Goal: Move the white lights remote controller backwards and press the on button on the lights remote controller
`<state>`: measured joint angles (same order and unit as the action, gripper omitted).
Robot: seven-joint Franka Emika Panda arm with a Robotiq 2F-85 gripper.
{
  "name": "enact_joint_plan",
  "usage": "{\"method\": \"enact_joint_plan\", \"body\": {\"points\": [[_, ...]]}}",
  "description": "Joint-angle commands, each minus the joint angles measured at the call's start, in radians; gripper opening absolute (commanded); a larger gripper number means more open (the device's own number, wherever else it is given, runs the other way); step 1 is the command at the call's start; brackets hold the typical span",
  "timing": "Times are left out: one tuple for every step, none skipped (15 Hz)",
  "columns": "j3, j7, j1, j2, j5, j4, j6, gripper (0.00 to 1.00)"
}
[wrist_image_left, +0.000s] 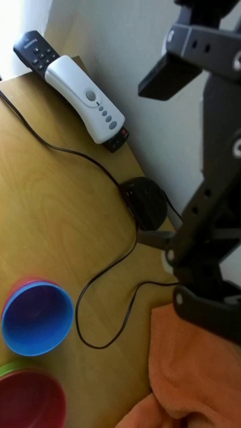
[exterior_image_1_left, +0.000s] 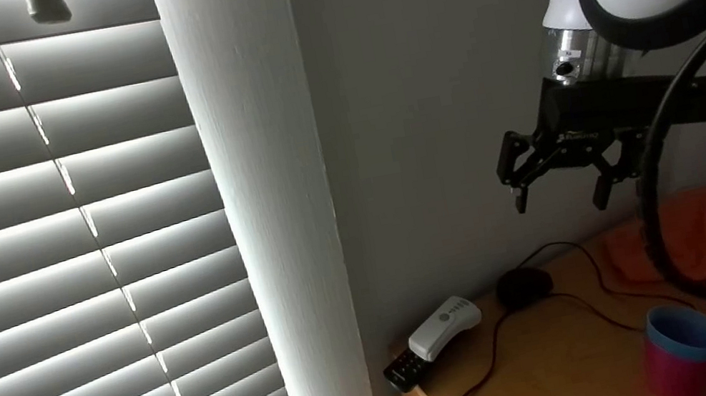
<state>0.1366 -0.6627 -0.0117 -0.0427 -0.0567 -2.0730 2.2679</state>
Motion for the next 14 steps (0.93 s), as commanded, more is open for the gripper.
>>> {"method": "enact_joint_plan", "body": {"points": [[-0.028, 0.002, -0.028, 0.004, 0.002, 0.001, -0.002, 1.0], [-0.027, 0.002, -0.028, 0.007, 0.002, 0.001, -0.002, 1.0], [-0.025, -0.037, -0.034, -0.021, 0.003, 0.024, -0.008, 1.0], [-0.02, -0.049, -0.043, -0.058, 0.004, 0.05, 0.007, 1.0], [-0.018, -0.081, -0.052, -0.082, 0.004, 0.07, 0.005, 1.0], [-0.015, -0.105, -0.066, -0.122, 0.003, 0.1, 0.002, 1.0], [-0.017, -0.126, -0.078, -0.148, 0.005, 0.121, -0.004, 1.0], [-0.021, -0.164, -0.093, -0.186, 0.0, 0.151, -0.002, 1.0], [-0.029, -0.208, -0.106, -0.216, 0.004, 0.176, -0.001, 1.0], [-0.039, -0.255, -0.12, -0.245, -0.003, 0.197, 0.008, 1.0], [-0.046, -0.286, -0.129, -0.27, 0.002, 0.217, 0.012, 1.0], [-0.052, -0.309, -0.134, -0.295, 0.024, 0.237, 0.013, 1.0], [-0.061, -0.34, -0.141, -0.321, 0.026, 0.256, 0.007, 1.0], [-0.064, -0.354, -0.142, -0.344, 0.043, 0.271, 0.012, 1.0]]}}
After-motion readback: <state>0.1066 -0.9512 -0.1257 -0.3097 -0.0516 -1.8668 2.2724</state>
